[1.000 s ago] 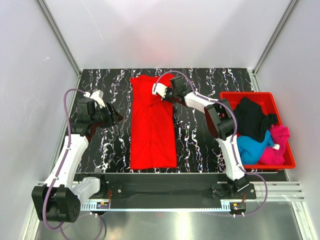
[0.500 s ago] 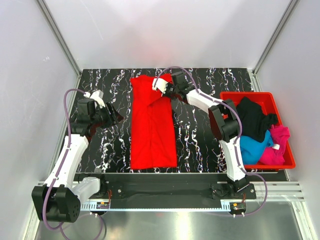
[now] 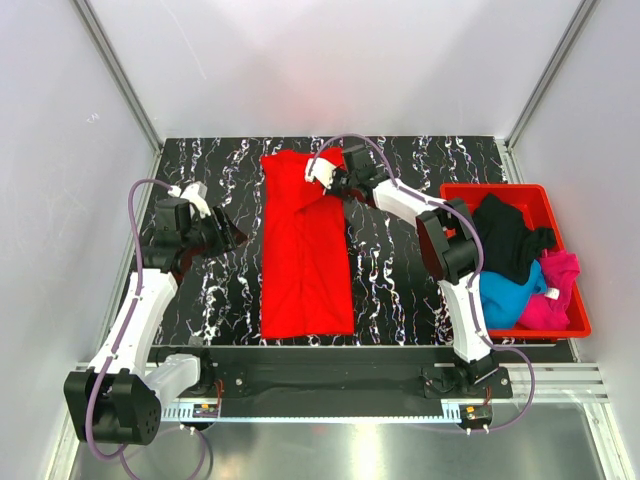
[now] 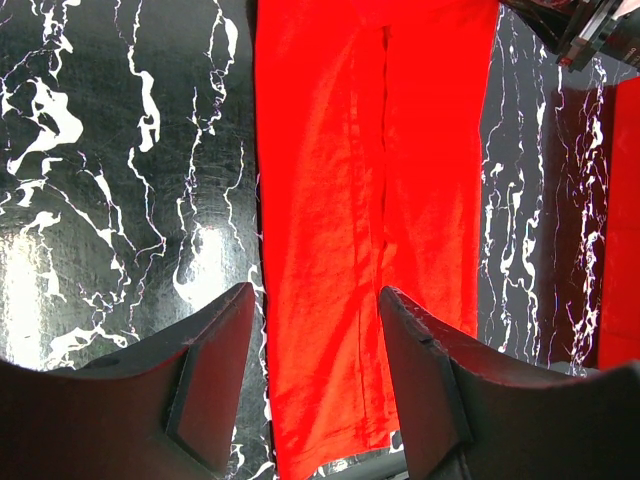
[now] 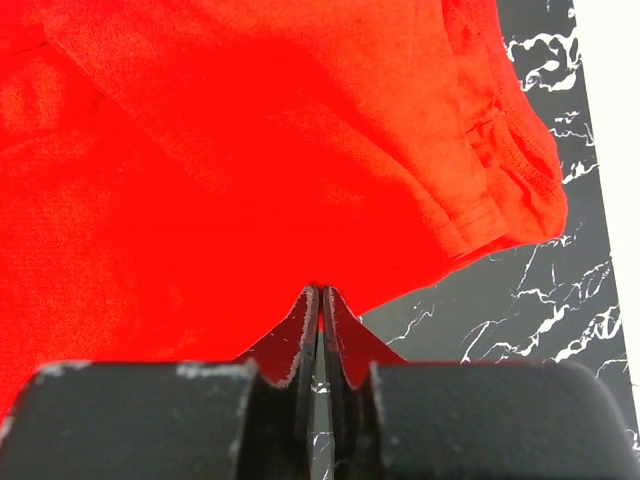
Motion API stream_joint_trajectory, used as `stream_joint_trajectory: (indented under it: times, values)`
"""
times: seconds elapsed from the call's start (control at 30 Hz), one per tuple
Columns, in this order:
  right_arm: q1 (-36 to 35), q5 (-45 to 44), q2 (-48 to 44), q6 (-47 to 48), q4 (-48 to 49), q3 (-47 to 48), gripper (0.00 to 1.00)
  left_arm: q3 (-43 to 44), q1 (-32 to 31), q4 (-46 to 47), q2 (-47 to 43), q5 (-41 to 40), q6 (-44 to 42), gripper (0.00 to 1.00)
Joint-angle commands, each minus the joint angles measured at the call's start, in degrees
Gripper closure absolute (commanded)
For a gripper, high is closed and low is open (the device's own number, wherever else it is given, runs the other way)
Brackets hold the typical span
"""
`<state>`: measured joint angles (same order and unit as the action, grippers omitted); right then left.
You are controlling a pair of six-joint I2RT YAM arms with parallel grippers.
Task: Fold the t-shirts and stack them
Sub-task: Fold the tshirt
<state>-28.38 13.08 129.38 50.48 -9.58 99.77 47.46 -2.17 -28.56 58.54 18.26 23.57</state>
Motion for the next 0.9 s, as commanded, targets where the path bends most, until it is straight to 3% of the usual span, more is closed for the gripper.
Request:
stream_joint_trajectory:
  times: [0.0, 0.3, 0.57, 0.87]
  values:
    - [0.2, 0.2, 0.5, -0.7, 0.4, 0.4, 0.90, 0.3, 0.3, 2.8, -1.1, 1.2, -0.1, 0.41]
    - [0.6, 0.2, 2.7, -1.3, 0.4, -0.5, 0.94, 0.1, 0.3, 2.7, -1.2, 1.1, -0.2, 0.41]
    - [0.7, -0.7, 2.7, -1.6, 1.1, 0.2, 0.77, 0.3, 0.4, 2.8, -1.0, 1.0, -0.1, 0.41]
    - [0.6, -0.7, 3.4, -0.3, 0.4, 2.5, 0.69, 0.2, 0.6, 3.1, -1.0, 1.2, 0.0, 0.41]
